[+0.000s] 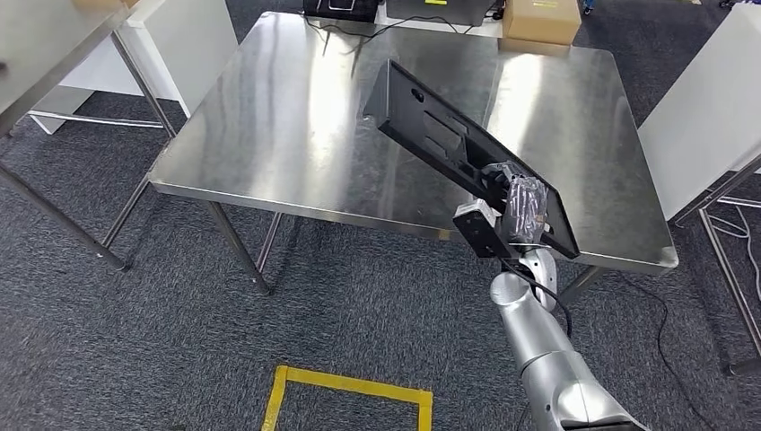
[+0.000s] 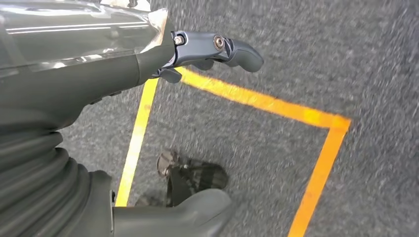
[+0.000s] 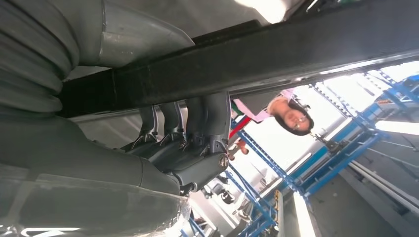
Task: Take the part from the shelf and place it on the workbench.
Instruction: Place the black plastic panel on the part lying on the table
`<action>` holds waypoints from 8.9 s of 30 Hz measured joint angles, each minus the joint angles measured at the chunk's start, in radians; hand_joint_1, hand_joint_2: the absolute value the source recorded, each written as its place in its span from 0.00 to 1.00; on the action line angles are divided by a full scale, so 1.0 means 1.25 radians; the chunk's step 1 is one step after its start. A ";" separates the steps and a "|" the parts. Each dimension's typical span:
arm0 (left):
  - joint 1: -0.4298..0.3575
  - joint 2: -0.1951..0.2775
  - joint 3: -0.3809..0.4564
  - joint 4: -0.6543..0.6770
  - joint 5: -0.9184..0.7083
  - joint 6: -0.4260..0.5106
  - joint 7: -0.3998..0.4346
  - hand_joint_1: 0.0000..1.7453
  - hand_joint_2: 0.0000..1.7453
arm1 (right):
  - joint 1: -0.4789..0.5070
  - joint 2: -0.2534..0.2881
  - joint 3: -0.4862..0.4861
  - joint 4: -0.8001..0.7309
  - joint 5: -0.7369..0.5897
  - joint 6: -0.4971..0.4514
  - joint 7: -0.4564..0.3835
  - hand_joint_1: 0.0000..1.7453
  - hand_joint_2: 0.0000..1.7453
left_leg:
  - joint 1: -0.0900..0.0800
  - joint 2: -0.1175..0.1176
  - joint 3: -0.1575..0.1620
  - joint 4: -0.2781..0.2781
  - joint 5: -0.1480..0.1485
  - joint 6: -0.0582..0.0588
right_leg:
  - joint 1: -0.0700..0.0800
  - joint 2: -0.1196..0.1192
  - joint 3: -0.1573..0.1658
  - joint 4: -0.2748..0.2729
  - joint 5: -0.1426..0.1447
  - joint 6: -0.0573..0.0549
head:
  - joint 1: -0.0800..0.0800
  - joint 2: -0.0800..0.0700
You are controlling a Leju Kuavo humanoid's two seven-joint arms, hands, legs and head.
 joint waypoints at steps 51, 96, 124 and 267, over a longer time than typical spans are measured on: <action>0.000 -0.001 0.020 0.001 0.000 0.023 0.045 0.00 1.00 | -0.047 0.011 -0.021 0.096 0.023 -0.001 0.095 1.00 1.00 | -0.001 0.003 0.055 -0.014 -0.050 -0.011 | -0.004 -0.003 -0.005 -0.127 0.092 -0.003 | -0.004 0.000; 0.000 0.016 0.038 0.001 0.000 -0.025 0.076 0.00 1.00 | -0.179 -0.023 -0.076 0.293 0.140 0.366 0.474 0.00 0.00 | -0.008 0.001 0.061 -0.011 -0.051 -0.026 | -0.005 -0.005 0.008 -0.128 0.092 -0.003 | -0.003 0.000; 0.000 0.014 0.056 0.001 0.011 -0.020 0.063 0.00 0.00 | -0.054 -0.003 -0.028 0.087 0.441 0.094 0.473 0.00 0.00 | -0.007 0.001 0.061 -0.011 -0.051 -0.026 | -0.004 -0.006 0.008 -0.128 0.092 -0.003 | -0.003 0.000; -0.003 -0.031 0.117 -0.007 -0.014 0.077 0.170 0.00 0.00 | 0.439 -0.005 -0.176 0.374 -0.134 0.283 0.654 0.00 0.00 | 0.005 -0.001 0.042 0.092 -0.072 -0.043 | -0.004 -0.019 0.054 -0.129 0.054 -0.015 | -0.005 0.000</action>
